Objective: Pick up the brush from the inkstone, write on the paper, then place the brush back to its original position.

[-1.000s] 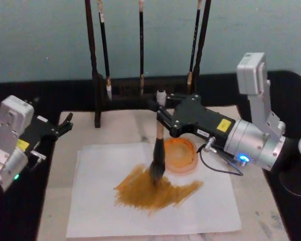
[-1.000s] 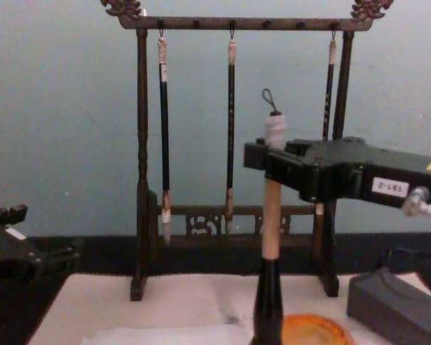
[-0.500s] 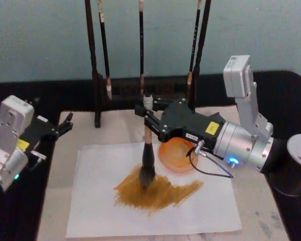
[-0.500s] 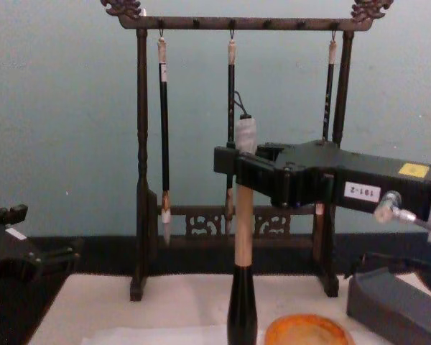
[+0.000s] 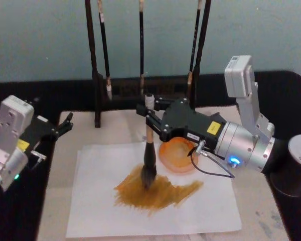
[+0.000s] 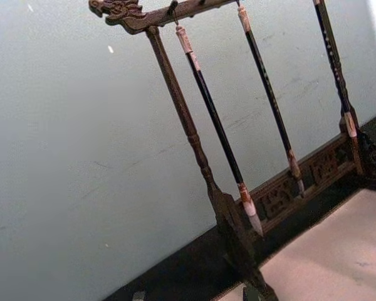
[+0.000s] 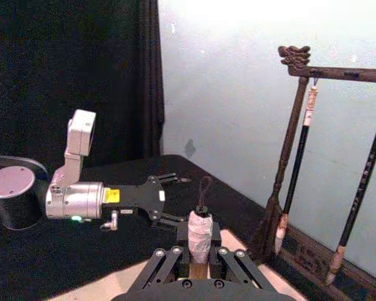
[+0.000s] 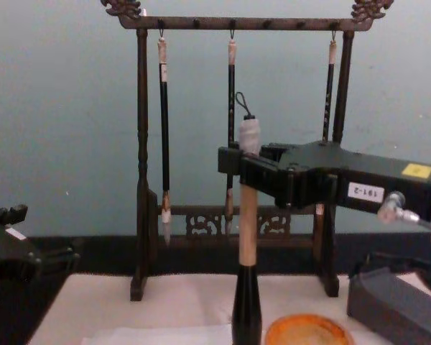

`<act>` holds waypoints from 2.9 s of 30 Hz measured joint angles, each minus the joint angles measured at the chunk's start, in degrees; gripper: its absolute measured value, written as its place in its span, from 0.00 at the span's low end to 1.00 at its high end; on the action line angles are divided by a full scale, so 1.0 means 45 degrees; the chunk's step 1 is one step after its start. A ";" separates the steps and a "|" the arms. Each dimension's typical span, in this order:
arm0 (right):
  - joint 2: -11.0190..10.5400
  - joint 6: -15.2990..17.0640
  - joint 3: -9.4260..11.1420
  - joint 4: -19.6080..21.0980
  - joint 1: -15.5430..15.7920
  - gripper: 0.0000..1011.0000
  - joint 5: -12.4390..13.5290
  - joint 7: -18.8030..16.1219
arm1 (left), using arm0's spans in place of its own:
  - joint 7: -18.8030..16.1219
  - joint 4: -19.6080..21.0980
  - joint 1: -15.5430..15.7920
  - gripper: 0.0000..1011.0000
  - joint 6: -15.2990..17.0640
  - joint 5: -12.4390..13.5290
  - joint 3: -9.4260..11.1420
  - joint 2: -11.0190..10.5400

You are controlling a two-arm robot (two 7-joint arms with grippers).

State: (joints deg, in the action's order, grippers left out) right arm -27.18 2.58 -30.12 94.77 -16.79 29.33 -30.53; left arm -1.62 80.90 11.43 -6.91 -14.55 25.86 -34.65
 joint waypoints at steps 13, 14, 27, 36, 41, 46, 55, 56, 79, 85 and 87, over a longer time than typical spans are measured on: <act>-0.0276 0.0032 0.0487 0.0218 0.0298 0.16 0.0120 0.0337 | 0.0000 -0.0001 0.0000 1.00 0.0000 -0.0001 0.0000 0.0000; -0.0312 0.0034 0.0583 0.0233 0.0348 0.16 0.0158 0.0383 | 0.0000 -0.0001 0.0001 1.00 0.0000 -0.0001 0.0000 0.0000; -0.0249 -0.0040 0.1965 -0.0011 0.0788 0.16 0.1321 0.0998 | 0.0000 -0.0001 0.0001 1.00 0.0000 0.0000 0.0001 0.0000; 0.0043 0.0313 0.2946 -0.0487 0.0975 0.16 0.3163 0.1222 | 0.0000 -0.0001 0.0000 1.00 0.0000 0.0000 0.0000 0.0000; 0.0405 0.1165 0.3659 -0.1085 0.1041 0.16 0.5119 0.1369 | 0.0000 -0.0001 0.0001 1.00 0.0000 0.0000 0.0000 0.0000; 0.0958 0.2431 0.4499 -0.2150 0.0955 0.16 0.7457 0.1560 | 0.0000 0.0000 0.0001 1.00 0.0000 -0.0001 -0.0001 0.0001; 0.1670 0.3529 0.5353 -0.3805 0.0766 0.16 0.9997 0.2144 | 0.0000 -0.0001 0.0000 1.00 0.0000 0.0000 0.0000 0.0000; 0.1693 0.3543 0.5364 -0.3858 0.0767 0.16 1.0085 0.2166 | 0.0000 -0.0001 0.0001 1.00 0.0000 0.0000 0.0000 -0.0001; 0.2444 0.2601 0.4911 -0.6158 0.0296 0.16 1.1092 0.3175 | 0.0000 -0.0001 0.0001 1.00 0.0000 -0.0001 0.0000 0.0000; 0.2364 0.2623 0.4715 -0.6479 0.0107 0.16 1.1208 0.3122 | 0.0000 -0.0002 0.0001 1.00 0.0000 0.0000 0.0000 0.0000; 0.2325 0.2624 0.4646 -0.6590 0.0042 0.16 1.1263 0.3103 | 0.0000 -0.0001 0.0001 1.00 0.0000 0.0000 0.0000 0.0000</act>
State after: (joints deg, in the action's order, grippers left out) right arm -16.72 14.39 -9.21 65.12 -16.60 80.02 -16.57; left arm -1.62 80.90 11.43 -6.91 -14.55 25.86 -34.65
